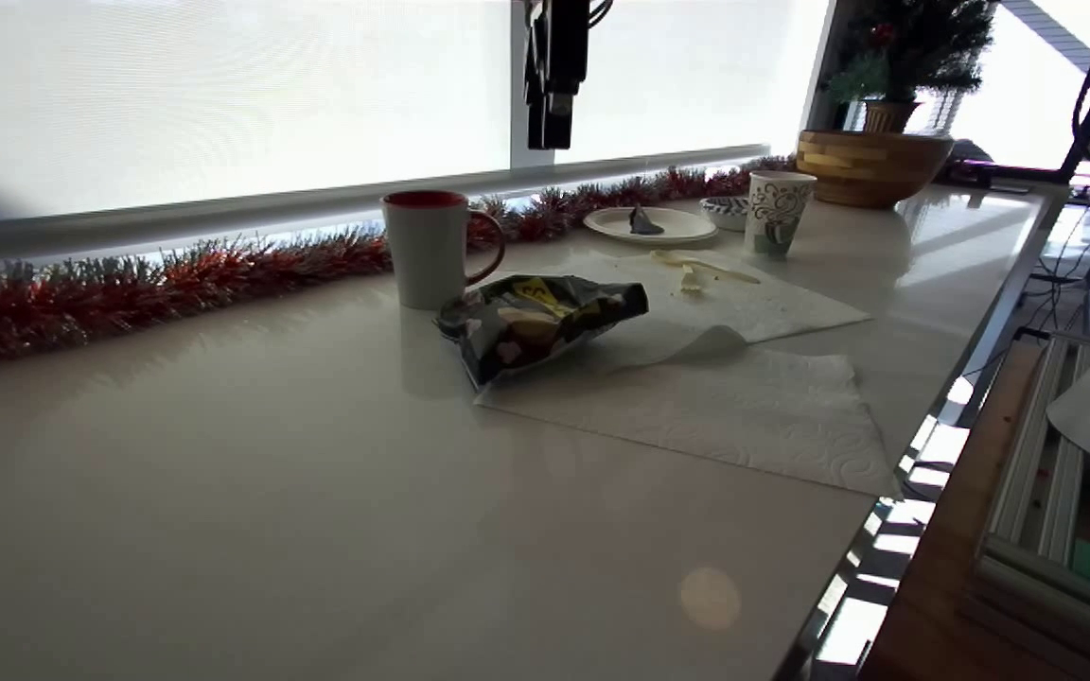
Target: Put the black packet, the plastic knife and fork on the white plate
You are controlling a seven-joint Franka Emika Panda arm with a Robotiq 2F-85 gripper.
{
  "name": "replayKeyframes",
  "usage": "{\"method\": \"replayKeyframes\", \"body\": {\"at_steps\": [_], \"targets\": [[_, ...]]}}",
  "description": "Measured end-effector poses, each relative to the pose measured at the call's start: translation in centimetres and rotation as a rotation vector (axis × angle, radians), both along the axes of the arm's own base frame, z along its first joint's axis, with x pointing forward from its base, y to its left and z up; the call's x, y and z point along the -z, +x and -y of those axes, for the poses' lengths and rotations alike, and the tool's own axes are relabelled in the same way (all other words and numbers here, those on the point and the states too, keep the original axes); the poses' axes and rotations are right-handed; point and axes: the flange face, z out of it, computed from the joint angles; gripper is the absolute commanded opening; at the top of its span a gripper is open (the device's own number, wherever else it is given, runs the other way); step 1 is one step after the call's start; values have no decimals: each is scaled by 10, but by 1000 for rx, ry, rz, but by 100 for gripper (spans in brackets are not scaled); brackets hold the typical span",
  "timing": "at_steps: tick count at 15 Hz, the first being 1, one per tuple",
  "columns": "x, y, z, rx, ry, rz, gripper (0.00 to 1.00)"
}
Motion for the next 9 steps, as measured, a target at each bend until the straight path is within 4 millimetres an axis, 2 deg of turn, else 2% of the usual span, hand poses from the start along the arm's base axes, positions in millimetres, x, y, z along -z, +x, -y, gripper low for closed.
{"method": "replayKeyframes", "body": {"at_steps": [5,6,7,9], "targets": [[43,5,-22,-37,24,-19,100],[50,6,-27,-43,29,-25,96],[56,6,-32,-48,33,-27,76],[67,7,-37,-53,40,-29,69]]}}
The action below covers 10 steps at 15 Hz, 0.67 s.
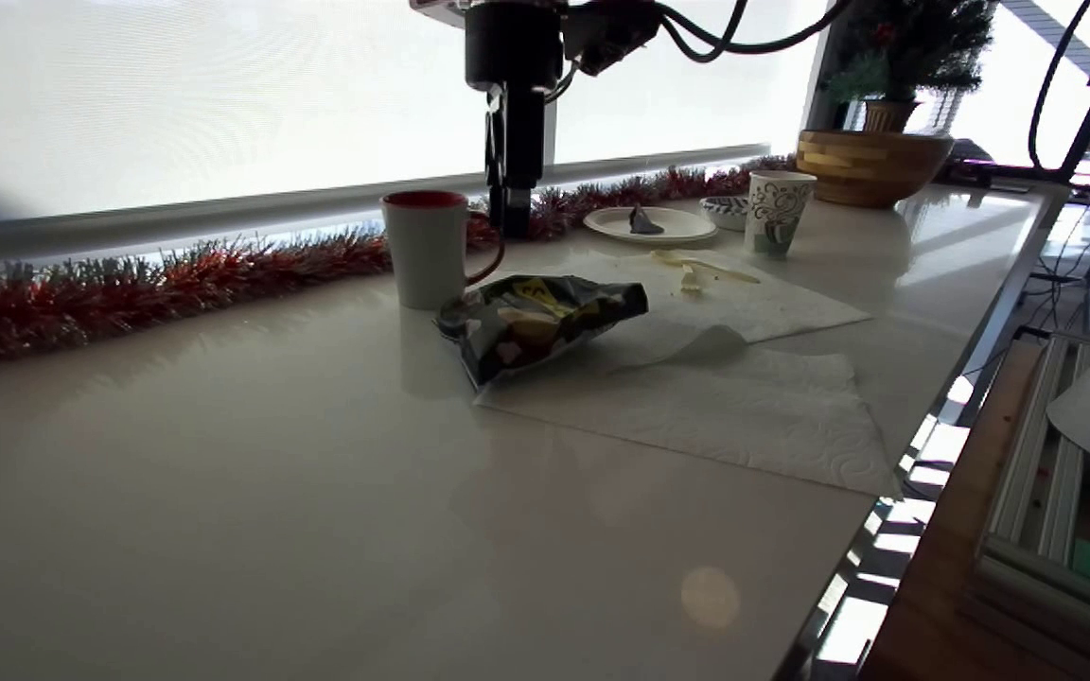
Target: Put the black packet, the plastic knife and fork on the white plate
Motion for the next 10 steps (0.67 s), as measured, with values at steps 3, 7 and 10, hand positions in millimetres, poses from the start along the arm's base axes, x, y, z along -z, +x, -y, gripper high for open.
{"method": "replayKeyframes", "body": {"at_steps": [3,7,10], "targets": [[17,3,-2,4,7,-9,47],[41,8,2,7,16,-26,19],[54,8,5,-8,20,-44,1]]}}
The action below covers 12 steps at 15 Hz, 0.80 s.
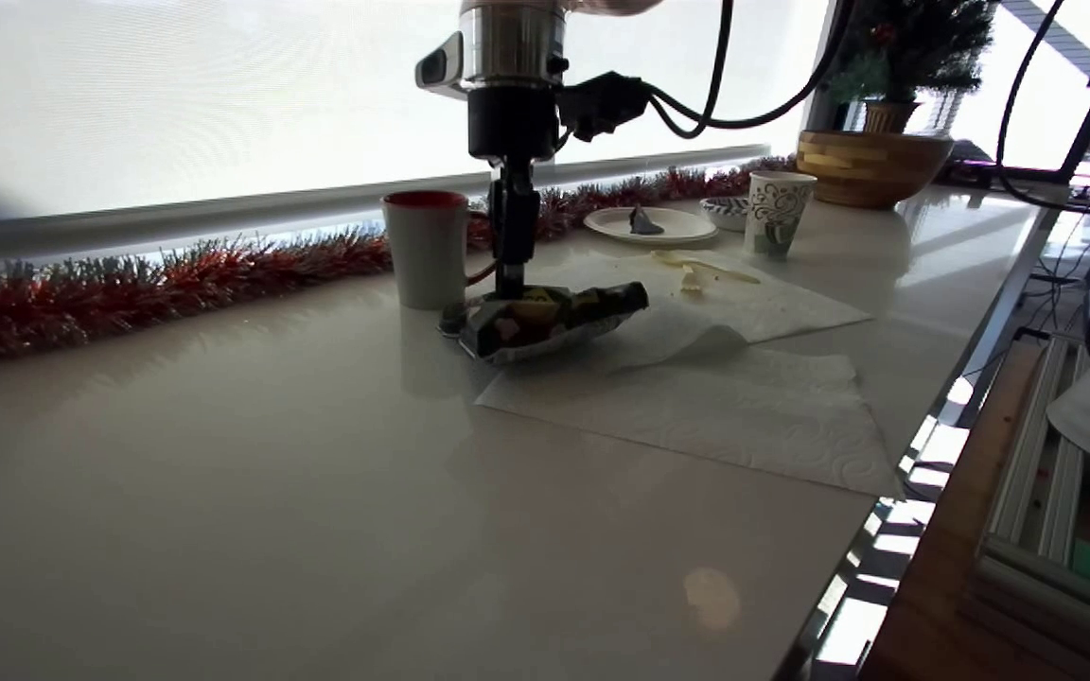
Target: Put the black packet, the plastic knife and fork on the white plate
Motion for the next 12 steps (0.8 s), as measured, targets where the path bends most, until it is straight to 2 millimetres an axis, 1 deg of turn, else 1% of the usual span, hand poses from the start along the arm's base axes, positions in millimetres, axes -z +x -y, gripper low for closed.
{"method": "replayKeyframes", "body": {"at_steps": [3,5,7,9,11,12], "targets": [[0,-3,-1,-12,7,-25,0],[-11,-9,-3,-11,22,-61,0],[-29,-17,0,-2,41,-101,0],[-51,-28,9,28,54,-138,0],[-76,-36,28,94,87,-153,0],[-87,-40,43,137,117,-158,0]]}}
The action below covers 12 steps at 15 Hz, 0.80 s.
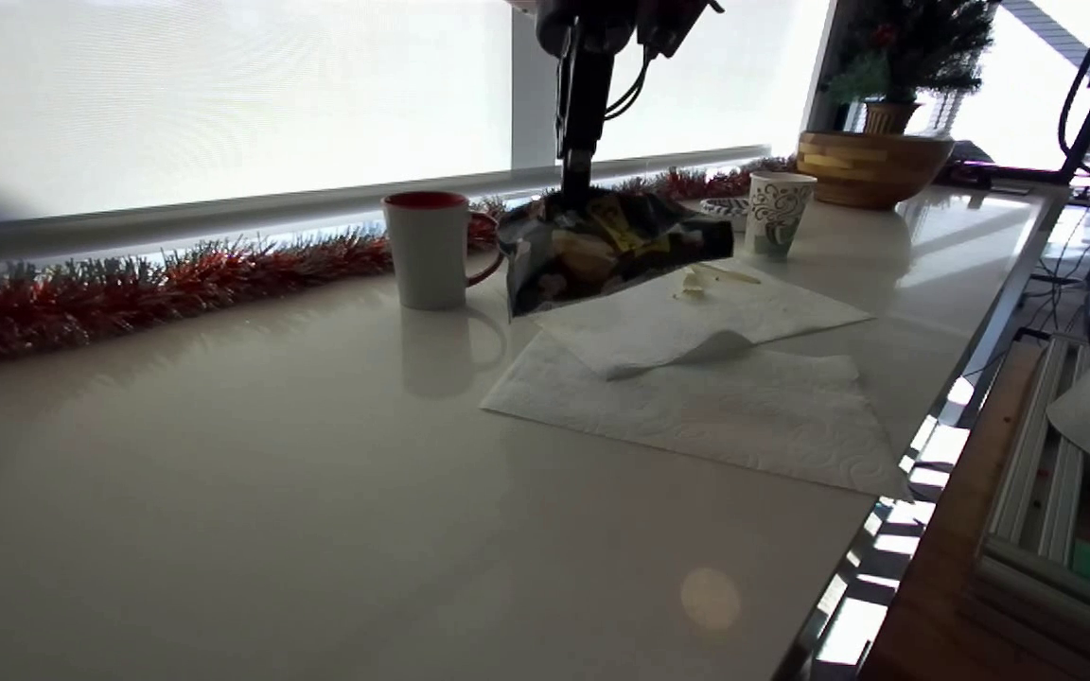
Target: Put the black packet, the plastic knife and fork on the white plate
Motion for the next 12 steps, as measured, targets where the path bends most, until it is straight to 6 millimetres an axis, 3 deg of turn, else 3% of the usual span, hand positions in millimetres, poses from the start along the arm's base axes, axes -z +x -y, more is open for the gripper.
{"method": "replayKeyframes", "body": {"at_steps": [4,9,10,12], "targets": [[-28,-15,84,206,123,-18,0],[-25,-44,213,471,218,-46,1],[-24,-48,226,496,230,-46,1],[-24,-50,230,503,233,-46,1]]}}
